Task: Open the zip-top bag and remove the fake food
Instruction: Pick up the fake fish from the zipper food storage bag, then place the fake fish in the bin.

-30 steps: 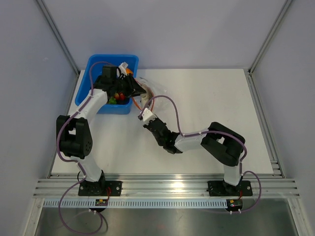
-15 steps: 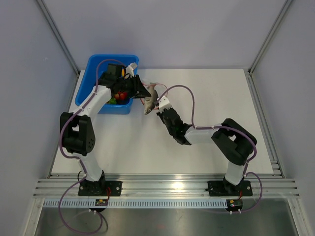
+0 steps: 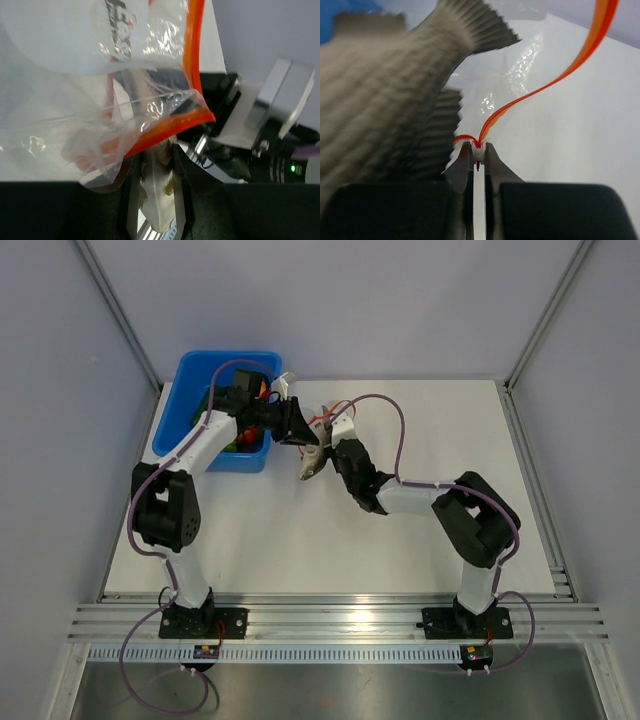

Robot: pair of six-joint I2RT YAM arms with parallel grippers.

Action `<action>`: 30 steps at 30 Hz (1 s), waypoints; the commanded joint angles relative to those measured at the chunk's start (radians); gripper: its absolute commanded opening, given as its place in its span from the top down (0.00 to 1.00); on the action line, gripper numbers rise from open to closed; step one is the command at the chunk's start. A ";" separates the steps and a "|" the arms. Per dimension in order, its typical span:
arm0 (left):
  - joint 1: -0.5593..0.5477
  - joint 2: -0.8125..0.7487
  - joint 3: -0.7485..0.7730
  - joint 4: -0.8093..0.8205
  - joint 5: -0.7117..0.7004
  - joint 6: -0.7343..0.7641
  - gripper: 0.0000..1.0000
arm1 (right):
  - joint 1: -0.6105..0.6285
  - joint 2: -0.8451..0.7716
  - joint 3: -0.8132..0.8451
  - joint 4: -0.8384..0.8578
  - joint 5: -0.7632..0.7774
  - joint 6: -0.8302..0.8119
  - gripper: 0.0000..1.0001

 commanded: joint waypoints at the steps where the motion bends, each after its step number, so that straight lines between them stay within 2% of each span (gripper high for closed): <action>1: -0.015 0.020 0.064 -0.044 0.155 0.034 1.00 | -0.044 0.004 0.062 -0.019 0.018 0.049 1.00; 4: -0.015 0.060 0.117 -0.124 0.205 0.085 1.00 | -0.067 0.007 0.074 -0.035 0.087 0.044 1.00; 14: -0.017 0.048 0.145 -0.178 0.295 0.149 1.00 | -0.140 -0.022 0.051 -0.055 0.163 0.062 1.00; 18: -0.018 0.038 0.168 -0.227 0.340 0.178 1.00 | -0.154 -0.015 0.068 -0.081 0.256 0.058 1.00; 24: -0.037 0.014 0.183 -0.274 0.332 0.220 1.00 | -0.160 -0.021 0.091 -0.082 0.423 0.017 1.00; 30: -0.015 -0.024 0.174 -0.218 0.286 0.197 1.00 | -0.159 -0.062 0.057 -0.116 0.522 0.003 1.00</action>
